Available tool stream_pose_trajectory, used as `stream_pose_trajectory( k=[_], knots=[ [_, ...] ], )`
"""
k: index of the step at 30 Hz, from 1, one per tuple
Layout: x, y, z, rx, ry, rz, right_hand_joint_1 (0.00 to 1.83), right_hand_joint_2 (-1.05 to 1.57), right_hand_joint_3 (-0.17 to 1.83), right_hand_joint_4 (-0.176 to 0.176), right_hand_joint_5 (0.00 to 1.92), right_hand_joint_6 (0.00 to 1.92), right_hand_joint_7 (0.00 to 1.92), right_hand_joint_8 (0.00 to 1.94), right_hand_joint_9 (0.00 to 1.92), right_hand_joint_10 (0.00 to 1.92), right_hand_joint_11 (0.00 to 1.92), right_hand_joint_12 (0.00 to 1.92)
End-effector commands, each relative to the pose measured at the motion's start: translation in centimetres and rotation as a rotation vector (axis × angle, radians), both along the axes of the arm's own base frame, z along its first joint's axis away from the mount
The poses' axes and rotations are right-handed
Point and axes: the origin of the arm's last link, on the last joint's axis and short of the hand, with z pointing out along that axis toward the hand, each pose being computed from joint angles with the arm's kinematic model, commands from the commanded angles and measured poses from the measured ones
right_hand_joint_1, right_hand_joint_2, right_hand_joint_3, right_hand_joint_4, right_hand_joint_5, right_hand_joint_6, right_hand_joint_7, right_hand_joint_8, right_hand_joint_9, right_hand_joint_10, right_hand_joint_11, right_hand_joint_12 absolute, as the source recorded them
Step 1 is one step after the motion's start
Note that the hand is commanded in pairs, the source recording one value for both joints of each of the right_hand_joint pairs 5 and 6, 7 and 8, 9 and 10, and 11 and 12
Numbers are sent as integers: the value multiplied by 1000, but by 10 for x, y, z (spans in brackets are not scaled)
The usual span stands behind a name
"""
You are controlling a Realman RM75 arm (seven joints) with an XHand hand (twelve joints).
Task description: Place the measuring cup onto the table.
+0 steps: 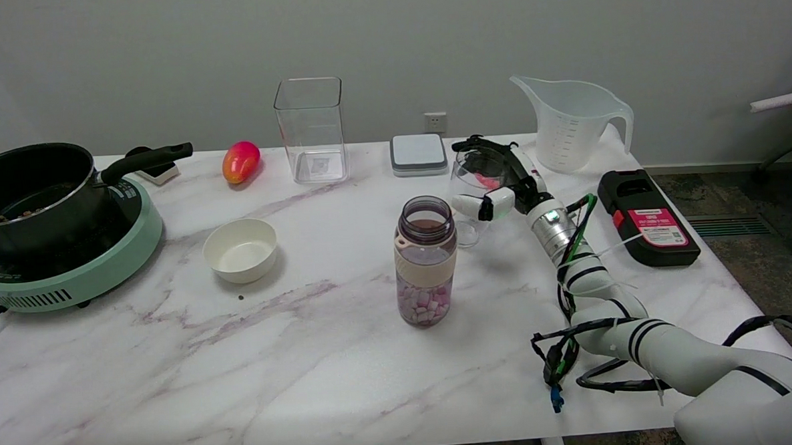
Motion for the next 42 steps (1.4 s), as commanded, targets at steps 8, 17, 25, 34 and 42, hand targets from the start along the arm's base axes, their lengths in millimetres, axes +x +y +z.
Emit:
stream_pose_trajectory(
  k=[8, 17, 25, 34, 42],
  knots=[
    [-2, 11, 9, 2, 0, 13, 1315, -357, 1257, 0, 586, 586, 819, 819, 553, 553, 537, 537],
    [4, 20, 21, 7, 33, 16, 1308, -475, 1350, 0, 547, 547, 697, 697, 556, 556, 520, 520],
    [24, 42, 47, 34, 94, -19, 1292, -809, 1343, 0, 243, 243, 473, 473, 384, 384, 410, 410],
    [75, 109, 104, -139, 220, 26, 1287, -728, 1186, 0, 107, 107, 322, 322, 256, 256, 347, 347],
    [163, 165, 138, -319, 255, 220, 1313, -638, 1295, 0, 75, 75, 424, 424, 392, 392, 435, 435]
  ],
)
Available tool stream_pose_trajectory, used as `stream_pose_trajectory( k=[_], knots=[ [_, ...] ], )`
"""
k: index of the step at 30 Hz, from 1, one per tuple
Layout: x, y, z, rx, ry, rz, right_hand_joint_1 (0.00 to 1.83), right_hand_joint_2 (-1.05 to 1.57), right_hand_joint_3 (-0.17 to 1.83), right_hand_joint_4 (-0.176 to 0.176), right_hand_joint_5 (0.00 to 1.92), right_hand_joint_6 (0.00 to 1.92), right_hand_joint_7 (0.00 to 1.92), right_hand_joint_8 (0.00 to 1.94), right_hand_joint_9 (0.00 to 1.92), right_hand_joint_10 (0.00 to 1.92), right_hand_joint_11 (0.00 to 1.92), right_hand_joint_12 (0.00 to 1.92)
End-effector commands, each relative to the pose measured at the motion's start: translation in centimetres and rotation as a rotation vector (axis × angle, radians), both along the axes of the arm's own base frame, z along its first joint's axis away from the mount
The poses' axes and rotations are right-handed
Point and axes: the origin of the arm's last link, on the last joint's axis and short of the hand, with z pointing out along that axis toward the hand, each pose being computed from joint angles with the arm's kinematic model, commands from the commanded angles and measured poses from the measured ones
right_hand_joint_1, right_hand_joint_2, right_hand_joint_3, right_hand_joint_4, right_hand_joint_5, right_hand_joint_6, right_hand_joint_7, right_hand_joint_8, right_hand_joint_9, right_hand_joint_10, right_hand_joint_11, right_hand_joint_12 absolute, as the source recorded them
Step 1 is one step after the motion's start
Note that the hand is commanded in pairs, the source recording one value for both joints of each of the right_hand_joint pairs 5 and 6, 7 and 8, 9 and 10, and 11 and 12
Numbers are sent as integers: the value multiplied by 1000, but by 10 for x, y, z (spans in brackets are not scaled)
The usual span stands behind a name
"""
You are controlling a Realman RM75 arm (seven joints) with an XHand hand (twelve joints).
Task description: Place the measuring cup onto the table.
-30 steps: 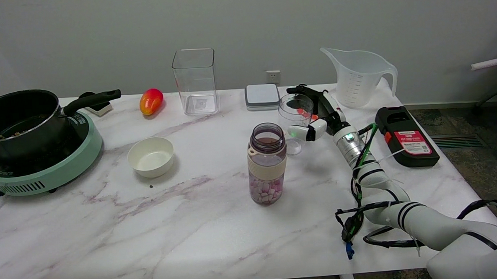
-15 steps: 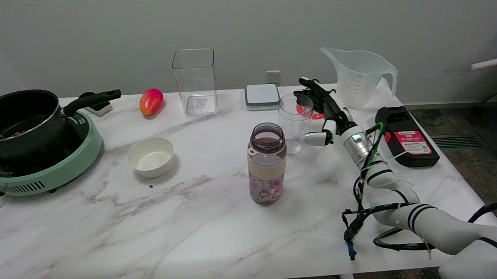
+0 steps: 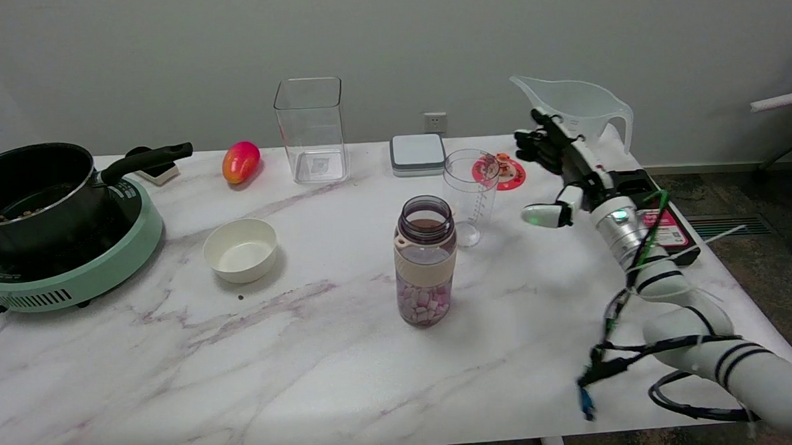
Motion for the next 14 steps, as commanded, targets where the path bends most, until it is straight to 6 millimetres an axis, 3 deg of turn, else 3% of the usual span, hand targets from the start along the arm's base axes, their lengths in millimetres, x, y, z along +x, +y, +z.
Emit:
stream_pose_trajectory(
  k=[1, 6, 14],
  knots=[
    [142, 115, 83, -288, 170, 255, 1307, -606, 1300, 0, 80, 80, 428, 428, 397, 397, 441, 441],
    [152, 122, 95, -359, 205, 298, 1293, -507, 1308, 0, 96, 96, 443, 443, 406, 406, 461, 461],
    [136, 117, 109, -391, 62, 398, 1291, -456, 1360, 0, 194, 194, 470, 470, 444, 444, 507, 507]
  ],
)
